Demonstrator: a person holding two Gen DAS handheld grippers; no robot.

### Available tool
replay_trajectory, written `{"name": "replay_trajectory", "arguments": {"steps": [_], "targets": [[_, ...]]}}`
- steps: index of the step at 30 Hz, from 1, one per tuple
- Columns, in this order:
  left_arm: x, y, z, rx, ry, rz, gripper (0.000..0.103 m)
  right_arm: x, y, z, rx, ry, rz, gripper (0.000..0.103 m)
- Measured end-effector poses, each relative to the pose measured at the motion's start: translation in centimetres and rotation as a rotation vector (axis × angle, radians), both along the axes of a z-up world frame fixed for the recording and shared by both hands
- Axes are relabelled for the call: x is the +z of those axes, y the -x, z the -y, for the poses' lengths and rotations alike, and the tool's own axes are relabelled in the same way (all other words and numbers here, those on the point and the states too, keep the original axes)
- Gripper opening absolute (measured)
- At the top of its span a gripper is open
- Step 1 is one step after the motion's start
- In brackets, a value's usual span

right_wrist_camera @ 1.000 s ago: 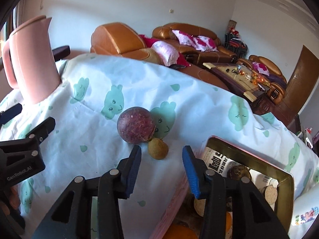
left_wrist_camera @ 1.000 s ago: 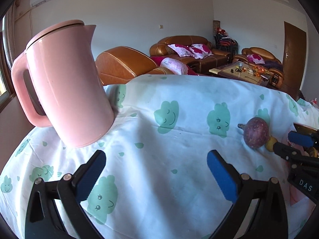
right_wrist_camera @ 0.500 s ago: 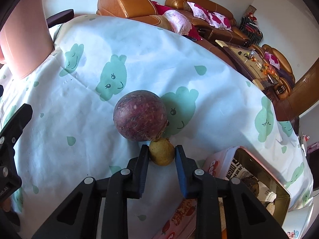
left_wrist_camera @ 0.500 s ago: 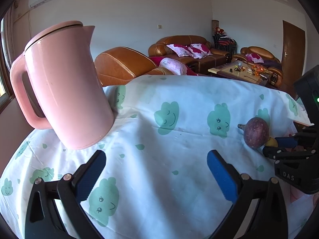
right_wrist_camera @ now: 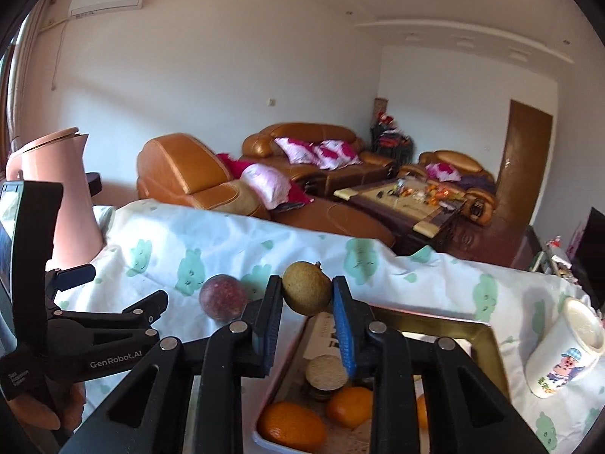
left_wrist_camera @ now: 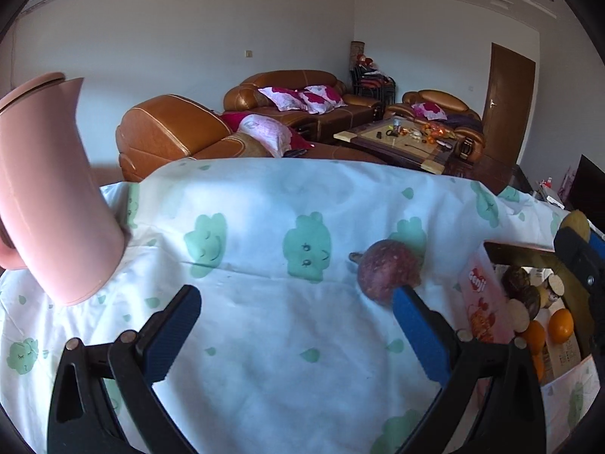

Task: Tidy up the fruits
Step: 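Grasp the purple passion fruit with the left tool while the right tool holds the yellow fruit, then carry the passion fruit and yellow fruit over the pink tin with both tools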

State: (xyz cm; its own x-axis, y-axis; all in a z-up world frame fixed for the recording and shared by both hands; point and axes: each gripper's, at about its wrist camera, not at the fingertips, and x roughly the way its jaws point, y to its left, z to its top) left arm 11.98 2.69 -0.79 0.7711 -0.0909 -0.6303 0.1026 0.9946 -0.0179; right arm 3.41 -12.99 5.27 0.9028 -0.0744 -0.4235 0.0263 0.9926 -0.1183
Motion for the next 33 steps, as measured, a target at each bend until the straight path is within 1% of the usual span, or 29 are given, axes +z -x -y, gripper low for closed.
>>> {"name": "replay_trajectory", "arguments": {"steps": [3, 7, 9, 11, 12, 13, 14, 15, 16, 17, 19, 23, 27, 28, 29, 30, 33], "targets": [[-0.1, -2.1, 2.7, -0.031, -0.012, -0.02, 0.102, -0.4, -0.3, 0.9, -0.057, 0.027, 0.044, 0.028], [-1.1, -4.9, 5.5, -0.049, -0.006, -0.078, 0.092, -0.3, -0.8, 2.0, -0.089, 0.016, 0.061, 0.028], [-2.0, -6.4, 6.4, -0.032, -0.016, -0.124, 0.087, -0.5, -0.8, 2.2, -0.096, 0.027, 0.072, 0.028], [-2.9, -7.5, 6.8, -0.004, -0.028, -0.169, 0.077, -0.6, -1.0, 2.1, -0.101, 0.032, 0.079, 0.028], [-3.4, -8.0, 6.8, 0.002, -0.026, -0.206, 0.076, -0.7, -1.1, 2.1, -0.102, 0.027, 0.079, 0.028], [-3.6, -8.3, 6.6, 0.006, -0.003, -0.224, 0.076, -0.8, -1.2, 2.1, -0.103, 0.024, 0.077, 0.028], [-3.6, -8.2, 6.5, 0.009, 0.017, -0.224, 0.074, -1.0, -0.9, 2.2, -0.103, 0.024, 0.075, 0.028], [-3.5, -8.1, 6.5, 0.005, 0.025, -0.22, 0.072, -1.1, -1.0, 2.1, -0.101, 0.024, 0.069, 0.028], [-3.4, -7.9, 6.5, -0.007, 0.035, -0.211, 0.062, -1.3, -1.2, 2.0, -0.096, 0.021, 0.061, 0.028], [-3.2, -7.6, 6.6, -0.027, 0.046, -0.194, 0.055, -1.5, -1.2, 2.1, -0.088, 0.009, 0.053, 0.028], [-3.0, -7.0, 6.6, -0.018, 0.015, -0.175, 0.053, -1.6, -1.2, 2.2, -0.072, -0.023, 0.044, 0.028], [-2.2, -5.0, 5.2, -0.009, 0.011, -0.115, 0.053, -1.4, -0.4, 1.4, -0.044, -0.036, 0.074, 0.028], [-1.1, -2.1, 3.9, 0.036, -0.048, -0.036, 0.05, -1.5, 0.2, 0.5, -0.004, -0.05, 0.084, 0.028], [-0.8, -1.6, 3.3, 0.049, -0.051, -0.022, 0.048, -1.5, 0.3, 0.2, 0.007, -0.049, 0.085, 0.028], [-0.6, -0.9, 2.8, 0.064, -0.051, -0.005, 0.04, -1.5, 0.5, -0.1, 0.02, -0.051, 0.087, 0.028], [-0.4, -0.2, 2.3, 0.082, -0.057, 0.016, 0.037, -1.5, 0.7, -0.3, 0.028, -0.055, 0.09, 0.028], [0.1, 1.6, 1.0, 0.109, -0.07, 0.06, 0.035, -1.8, 1.1, -0.8, 0.052, -0.084, 0.079, 0.028]]}}
